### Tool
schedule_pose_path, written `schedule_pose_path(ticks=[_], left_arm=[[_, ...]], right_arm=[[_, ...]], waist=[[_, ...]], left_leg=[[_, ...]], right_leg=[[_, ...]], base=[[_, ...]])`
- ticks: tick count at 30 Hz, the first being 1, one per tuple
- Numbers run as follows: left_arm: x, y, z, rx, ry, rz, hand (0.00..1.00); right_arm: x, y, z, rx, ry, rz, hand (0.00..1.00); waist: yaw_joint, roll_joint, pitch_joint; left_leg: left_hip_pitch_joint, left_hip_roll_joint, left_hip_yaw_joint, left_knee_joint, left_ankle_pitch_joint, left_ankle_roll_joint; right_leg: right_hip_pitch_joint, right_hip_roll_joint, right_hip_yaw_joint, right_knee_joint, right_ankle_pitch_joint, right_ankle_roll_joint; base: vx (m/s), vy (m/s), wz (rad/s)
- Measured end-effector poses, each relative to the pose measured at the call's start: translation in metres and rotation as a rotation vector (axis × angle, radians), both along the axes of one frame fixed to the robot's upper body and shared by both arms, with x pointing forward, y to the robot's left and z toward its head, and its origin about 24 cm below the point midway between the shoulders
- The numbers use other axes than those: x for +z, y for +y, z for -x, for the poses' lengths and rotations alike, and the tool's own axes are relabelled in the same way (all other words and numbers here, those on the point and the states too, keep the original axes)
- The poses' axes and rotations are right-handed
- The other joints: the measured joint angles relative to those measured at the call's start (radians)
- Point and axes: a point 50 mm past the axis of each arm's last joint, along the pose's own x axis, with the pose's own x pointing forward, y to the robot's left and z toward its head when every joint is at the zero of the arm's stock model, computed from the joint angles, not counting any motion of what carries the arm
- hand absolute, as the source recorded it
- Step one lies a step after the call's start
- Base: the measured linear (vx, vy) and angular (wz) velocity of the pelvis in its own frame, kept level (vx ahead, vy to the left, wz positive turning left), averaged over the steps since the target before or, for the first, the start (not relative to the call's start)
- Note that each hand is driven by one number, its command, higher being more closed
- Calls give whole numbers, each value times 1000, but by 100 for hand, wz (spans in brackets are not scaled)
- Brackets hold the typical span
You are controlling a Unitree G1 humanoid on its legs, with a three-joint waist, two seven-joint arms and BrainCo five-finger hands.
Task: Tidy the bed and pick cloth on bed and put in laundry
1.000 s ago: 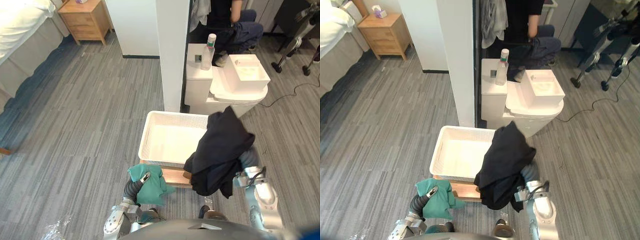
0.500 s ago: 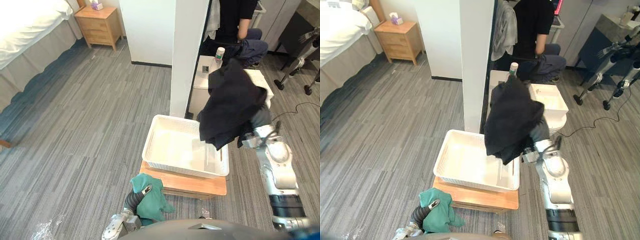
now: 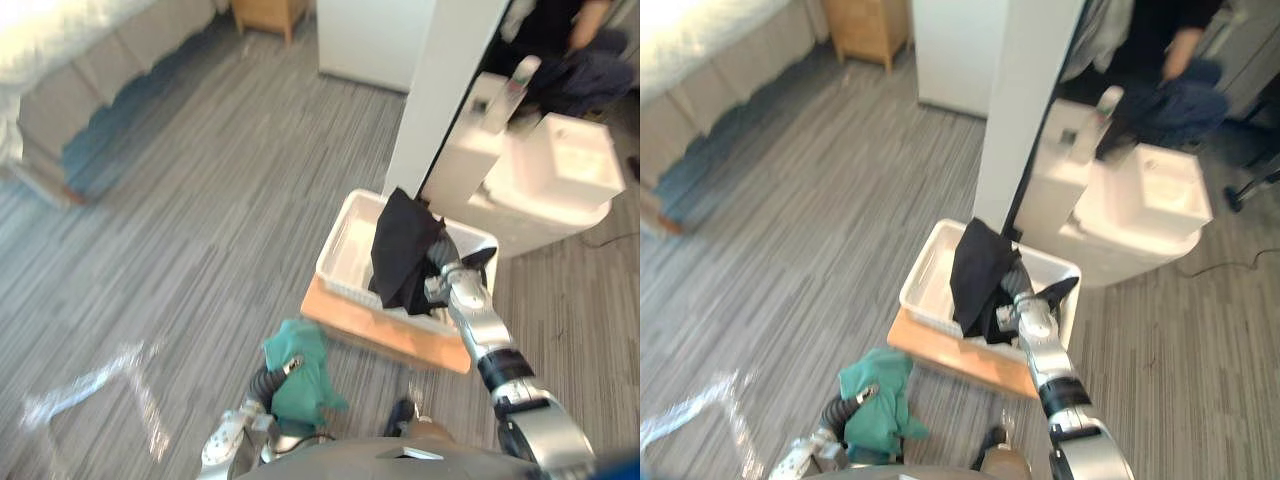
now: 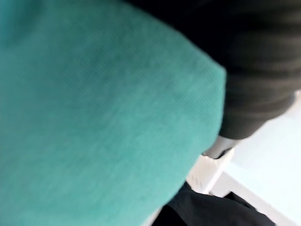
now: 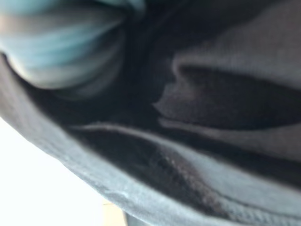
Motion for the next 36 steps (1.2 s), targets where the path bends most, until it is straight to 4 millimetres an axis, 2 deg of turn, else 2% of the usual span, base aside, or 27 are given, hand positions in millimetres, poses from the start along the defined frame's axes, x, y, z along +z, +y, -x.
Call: schedule_pose_path(ticks=[2, 6, 8, 15, 18, 21, 23, 25, 26, 31, 35, 36], left_arm=[[7, 2, -11, 18, -53, -1, 100], [17, 1, -24, 23, -125, -13, 100], [26, 1, -31, 30, -169, -20, 100], [33, -2, -39, 33, -207, -5, 100], [38, -1, -41, 20, -218, -8, 100], [49, 5, -41, 18, -265, -24, 100], [55, 8, -40, 12, -277, -31, 100], [55, 10, -40, 8, -265, -34, 100], [55, 11, -40, 10, -257, -32, 100], [72, 10, -43, -12, -313, -17, 100], [104, 5, -52, -32, -460, 27, 100], [119, 3, -54, -34, -534, 51, 100]], right_arm=[[3, 1, -7, -51, -17, -11, 0], [1, -5, -9, -118, -29, 49, 0], [-1, -10, -8, -159, -37, 138, 0], [-1, -15, -5, -196, -76, 268, 0], [-4, -13, 1, -174, -89, 309, 0], [-7, -9, 10, -143, -105, 349, 0], [-17, -10, 21, -131, -74, 377, 0], [-24, -12, 26, -123, -39, 394, 0], [-29, -13, 31, -114, -13, 407, 0], [-40, -22, 48, -110, 44, 472, 0], [-52, -45, 65, -171, 134, 486, 0], [-60, -58, 75, -205, 184, 496, 0]], waist=[[20, 4, 45], [22, 3, 69], [18, 6, 85], [15, 4, 97], [18, -7, 95], [13, -39, 73], [9, -71, 18], [4, -84, -4], [-9, -89, -27], [-32, -87, -88], [-62, -75, -125], [-73, -69, -146]], left_leg=[[-31, -2, -7, 4, 30, 3], [-57, -12, -20, 4, 42, 3], [-56, -15, -18, 4, 42, 3], [-39, -7, -10, 3, 41, 2], [18, -5, 5, 2, 31, -7], [54, 0, 14, -2, 20, -5], [61, 1, 26, -2, 13, -6], [92, 0, 39, -3, 2, -6], [106, -1, 44, -3, -4, -4], [136, -3, 77, -4, -21, -4], [156, 1, 103, -4, -36, -6], [164, 4, 121, -4, -44, -9]], right_leg=[[-28, -3, -7, 9, 12, 3], [-47, -15, -21, 23, 12, 1], [-47, -19, -19, 26, 11, 1], [-40, -12, -9, 31, 8, -4], [14, -7, 5, 13, 9, -2], [60, 6, 10, -24, 14, 4], [71, 12, 19, -46, 20, 7], [99, 14, 33, -60, 23, 8], [116, 14, 35, -71, 25, 11], [131, 16, 68, -88, 26, 9], [146, 21, 95, -103, 38, 19], [146, 25, 114, -103, 38, 19]], base=[[-6, 2, 14], [45, 12, 16], [0, 0, 0], [1, -11, -4], [17, -13, -10], [14, -20, -8], [55, -15, -13], [60, -1, -18], [34, 6, -14], [35, 8, -20], [27, -3, -21], [28, 1, -28]])
